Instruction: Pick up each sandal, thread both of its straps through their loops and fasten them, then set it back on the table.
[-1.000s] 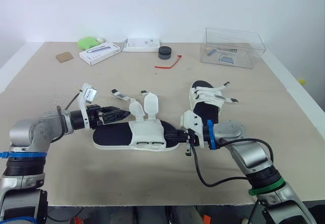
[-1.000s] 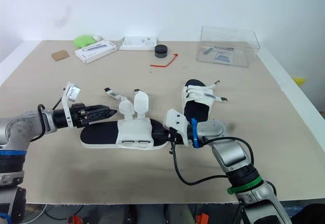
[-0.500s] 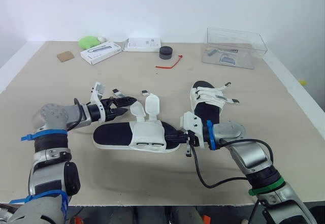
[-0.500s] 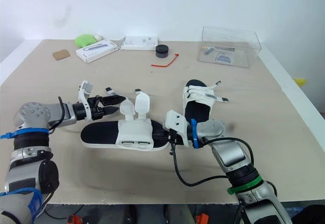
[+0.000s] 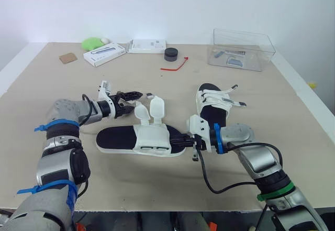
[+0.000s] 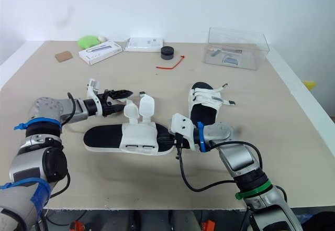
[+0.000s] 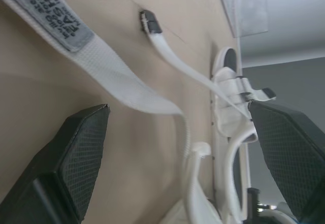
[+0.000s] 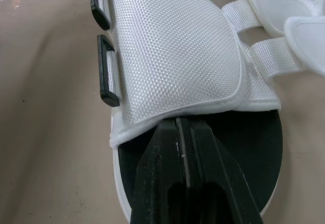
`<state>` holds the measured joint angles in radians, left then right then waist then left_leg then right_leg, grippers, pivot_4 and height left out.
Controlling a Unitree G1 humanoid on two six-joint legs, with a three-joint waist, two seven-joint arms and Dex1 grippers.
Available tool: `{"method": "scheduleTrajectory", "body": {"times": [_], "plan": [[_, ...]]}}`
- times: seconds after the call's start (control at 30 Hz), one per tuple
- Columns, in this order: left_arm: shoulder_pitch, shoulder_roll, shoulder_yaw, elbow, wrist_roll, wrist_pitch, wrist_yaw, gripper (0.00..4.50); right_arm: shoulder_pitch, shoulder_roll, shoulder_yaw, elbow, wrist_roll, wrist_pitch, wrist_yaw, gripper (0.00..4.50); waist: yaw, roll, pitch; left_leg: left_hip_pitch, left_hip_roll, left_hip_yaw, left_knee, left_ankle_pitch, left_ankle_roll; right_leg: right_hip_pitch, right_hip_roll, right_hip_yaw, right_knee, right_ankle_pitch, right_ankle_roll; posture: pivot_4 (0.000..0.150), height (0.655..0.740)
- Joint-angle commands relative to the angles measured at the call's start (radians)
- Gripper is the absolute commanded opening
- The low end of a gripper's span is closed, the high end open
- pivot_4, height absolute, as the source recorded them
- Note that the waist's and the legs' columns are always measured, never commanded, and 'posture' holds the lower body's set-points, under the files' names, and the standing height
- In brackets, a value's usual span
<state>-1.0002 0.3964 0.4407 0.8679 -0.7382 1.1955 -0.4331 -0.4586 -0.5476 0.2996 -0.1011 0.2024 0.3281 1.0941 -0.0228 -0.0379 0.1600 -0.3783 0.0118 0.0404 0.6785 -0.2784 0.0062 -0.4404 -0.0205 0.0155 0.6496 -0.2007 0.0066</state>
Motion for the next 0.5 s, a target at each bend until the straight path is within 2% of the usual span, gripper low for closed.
{"method": "scheduleTrajectory", "body": {"times": [0.03,0.13,0.2,0.27,0.43,0.47,0.5], "plan": [[-0.045,0.009,-0.023,0.042,0.036,-0.038,-0.063,4.50,-0.019,-0.005,-0.012,-0.023,0.004,-0.016,0.006,0.05,0.000,0.000,0.000,0.000,0.000,0.000,0.000,0.000,0.000,0.000,0.000,0.000,0.000,0.000,0.000,0.150,0.7400],[-0.071,-0.002,-0.025,0.098,0.057,-0.070,-0.083,4.50,-0.016,-0.008,-0.012,-0.028,0.003,-0.013,0.007,0.05,0.001,0.000,0.000,0.000,0.000,0.000,0.000,0.000,0.000,0.000,0.000,-0.001,0.000,0.000,0.000,0.150,0.7400],[-0.090,-0.006,-0.018,0.139,0.065,-0.088,-0.084,3.98,-0.013,-0.011,-0.010,-0.034,0.001,-0.013,0.008,0.00,0.001,0.000,0.000,0.000,0.000,0.000,0.000,0.000,0.000,0.000,0.000,-0.001,0.000,0.000,0.000,0.150,0.7400],[-0.104,-0.010,-0.018,0.170,0.077,-0.104,-0.086,3.25,-0.012,-0.012,-0.008,-0.037,0.001,-0.013,0.008,0.00,0.001,0.000,0.000,-0.001,0.000,0.000,0.000,0.000,0.000,0.000,0.000,-0.001,0.000,0.000,0.000,0.150,0.7400],[-0.129,-0.014,-0.023,0.226,0.114,-0.139,-0.081,0.47,-0.013,-0.014,-0.008,-0.042,0.003,-0.008,0.009,0.00,0.001,0.000,0.000,-0.001,0.000,-0.001,0.000,0.000,0.000,0.000,0.000,-0.002,0.000,0.000,0.000,0.150,0.7400],[-0.133,-0.014,-0.022,0.232,0.120,-0.147,-0.082,0.11,-0.014,-0.014,-0.008,-0.041,0.003,-0.009,0.009,0.00,0.001,0.000,0.000,-0.001,0.000,-0.001,0.000,0.000,0.000,-0.001,0.000,-0.002,0.000,0.000,0.000,0.150,0.7400],[-0.135,-0.014,-0.027,0.235,0.130,-0.158,-0.088,0.02,-0.015,-0.015,-0.008,-0.039,0.002,-0.009,0.010,0.00,0.000,0.000,0.000,-0.001,0.000,-0.001,0.000,0.000,0.000,-0.001,0.000,-0.002,0.000,0.000,0.000,0.150,0.7400]]}}
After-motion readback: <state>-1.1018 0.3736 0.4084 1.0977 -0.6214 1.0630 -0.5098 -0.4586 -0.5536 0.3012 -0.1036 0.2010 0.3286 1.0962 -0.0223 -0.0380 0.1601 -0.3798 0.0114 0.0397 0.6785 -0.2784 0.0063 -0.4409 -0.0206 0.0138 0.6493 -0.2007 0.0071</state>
